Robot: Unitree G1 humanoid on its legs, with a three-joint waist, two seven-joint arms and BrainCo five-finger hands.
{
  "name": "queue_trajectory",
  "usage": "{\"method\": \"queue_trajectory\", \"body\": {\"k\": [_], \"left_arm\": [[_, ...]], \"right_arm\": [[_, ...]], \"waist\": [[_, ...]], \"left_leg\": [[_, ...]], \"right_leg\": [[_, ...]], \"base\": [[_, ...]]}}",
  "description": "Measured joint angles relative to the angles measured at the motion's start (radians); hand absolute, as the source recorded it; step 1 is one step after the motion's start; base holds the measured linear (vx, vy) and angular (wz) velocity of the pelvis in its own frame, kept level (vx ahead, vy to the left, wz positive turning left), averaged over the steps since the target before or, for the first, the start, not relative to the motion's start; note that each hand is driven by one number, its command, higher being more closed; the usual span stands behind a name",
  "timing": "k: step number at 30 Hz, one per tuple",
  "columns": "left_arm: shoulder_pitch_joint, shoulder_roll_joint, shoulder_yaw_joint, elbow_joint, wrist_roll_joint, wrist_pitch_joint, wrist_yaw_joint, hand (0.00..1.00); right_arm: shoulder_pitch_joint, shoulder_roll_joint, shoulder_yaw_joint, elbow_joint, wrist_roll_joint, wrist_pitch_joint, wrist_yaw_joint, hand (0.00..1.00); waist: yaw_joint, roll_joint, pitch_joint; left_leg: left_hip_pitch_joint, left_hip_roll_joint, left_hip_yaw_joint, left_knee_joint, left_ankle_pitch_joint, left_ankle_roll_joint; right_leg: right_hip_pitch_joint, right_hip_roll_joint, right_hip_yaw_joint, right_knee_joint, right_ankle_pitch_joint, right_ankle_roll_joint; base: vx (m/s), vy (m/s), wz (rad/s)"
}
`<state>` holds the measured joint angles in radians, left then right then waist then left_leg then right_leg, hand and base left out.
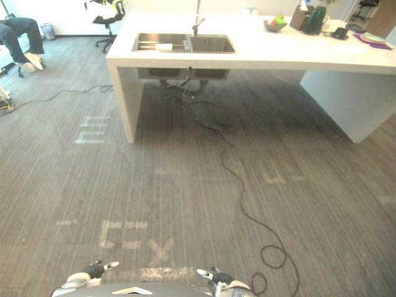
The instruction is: Walk over to the sink, pick up the cup, carry it to the dishwasher, place the cup inside the dishwasher, then close the dishwasher door
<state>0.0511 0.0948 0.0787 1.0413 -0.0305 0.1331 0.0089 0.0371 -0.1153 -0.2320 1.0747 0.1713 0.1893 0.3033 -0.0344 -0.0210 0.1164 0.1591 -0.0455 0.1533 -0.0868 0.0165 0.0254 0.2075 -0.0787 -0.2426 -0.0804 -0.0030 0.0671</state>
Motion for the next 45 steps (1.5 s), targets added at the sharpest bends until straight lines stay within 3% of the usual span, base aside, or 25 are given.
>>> {"method": "queue_trajectory", "body": {"k": [7,17,36,38,39,40,42,43,45], "left_arm": [[0.0,-0.013,0.0,0.004,0.001,-0.023,0.052,0.0],[-0.005,-0.019,-0.002,0.023,-0.029,-0.034,0.02,0.0],[-0.005,-0.008,0.03,0.04,-0.225,0.037,0.03,0.0],[-0.005,-0.008,0.029,0.04,-0.225,0.037,0.031,0.0],[-0.005,-0.007,0.028,0.039,-0.242,0.037,0.033,0.0],[-0.005,-0.009,0.028,0.039,-0.262,0.034,0.034,0.0],[-0.003,-0.006,0.03,0.039,-0.298,0.031,0.042,0.0],[0.001,0.0,0.031,0.038,-0.32,0.03,0.054,0.0],[0.003,0.005,0.039,0.038,-0.342,0.03,0.068,0.0]], "right_arm": [[-0.001,0.004,0.032,-0.002,-0.017,-0.012,-0.021,0.0],[-0.002,0.001,0.033,0.002,-0.019,-0.017,-0.028,0.0],[0.036,0.0,0.011,0.015,-0.021,-0.04,-0.031,0.0],[0.036,0.0,-0.013,0.005,-0.018,-0.038,-0.037,0.0],[0.036,0.002,-0.016,0.002,-0.012,-0.038,-0.047,0.0],[0.026,-0.007,-0.016,-0.003,-0.009,-0.046,-0.049,0.0],[0.016,-0.011,-0.023,-0.005,-0.001,-0.064,-0.049,0.0],[0.018,-0.011,-0.026,-0.004,0.002,-0.076,-0.046,0.0],[0.023,-0.004,-0.031,-0.001,0.011,-0.079,-0.043,0.0]], "waist": [[0.0,-0.001,0.0],[-0.003,0.002,0.001],[-0.006,-0.005,0.006],[-0.009,-0.013,0.017],[-0.008,-0.009,0.026],[-0.005,-0.003,0.041],[-0.004,0.009,0.065],[-0.006,0.002,0.07],[-0.004,-0.002,0.069]], "left_leg": [[0.005,-0.002,0.008,0.0,-0.007,0.005],[0.014,-0.002,0.007,0.0,-0.007,0.005],[0.021,-0.015,-0.026,0.0,0.001,0.018],[0.029,-0.02,-0.043,0.0,-0.022,0.02],[0.038,-0.027,-0.045,0.0,-0.028,0.026],[0.055,-0.025,-0.043,0.001,-0.033,0.031],[0.077,-0.022,-0.038,0.001,-0.033,0.034],[0.089,-0.018,-0.041,0.002,-0.044,0.045],[0.092,-0.009,-0.058,0.004,-0.053,0.042]], "right_leg": [[0.0,0.002,0.008,0.0,-0.008,0.002],[0.003,0.002,0.006,0.014,-0.018,0.004],[0.015,-0.016,-0.025,0.032,-0.024,0.011],[-0.021,-0.042,-0.045,0.148,-0.089,0.03],[-0.061,-0.068,-0.043,0.28,-0.143,0.048],[-0.117,-0.084,-0.039,0.427,-0.158,0.052],[-0.204,-0.115,-0.035,0.64,-0.146,0.031],[-0.246,-0.127,-0.017,0.712,-0.177,0.012],[-0.279,-0.122,-0.02,0.711,-0.229,0.015]], "base": [[0.04,-0.016,-0.04],[-0.01,-0.016,0.0],[-0.04,-0.005,0.04],[0.03,0.026,0.26],[0.03,0.053,0.16],[0.03,0.071,0.03],[0.04,0.058,-0.05],[0.08,0.006,0.02],[0.13,-0.059,0.17]]}}
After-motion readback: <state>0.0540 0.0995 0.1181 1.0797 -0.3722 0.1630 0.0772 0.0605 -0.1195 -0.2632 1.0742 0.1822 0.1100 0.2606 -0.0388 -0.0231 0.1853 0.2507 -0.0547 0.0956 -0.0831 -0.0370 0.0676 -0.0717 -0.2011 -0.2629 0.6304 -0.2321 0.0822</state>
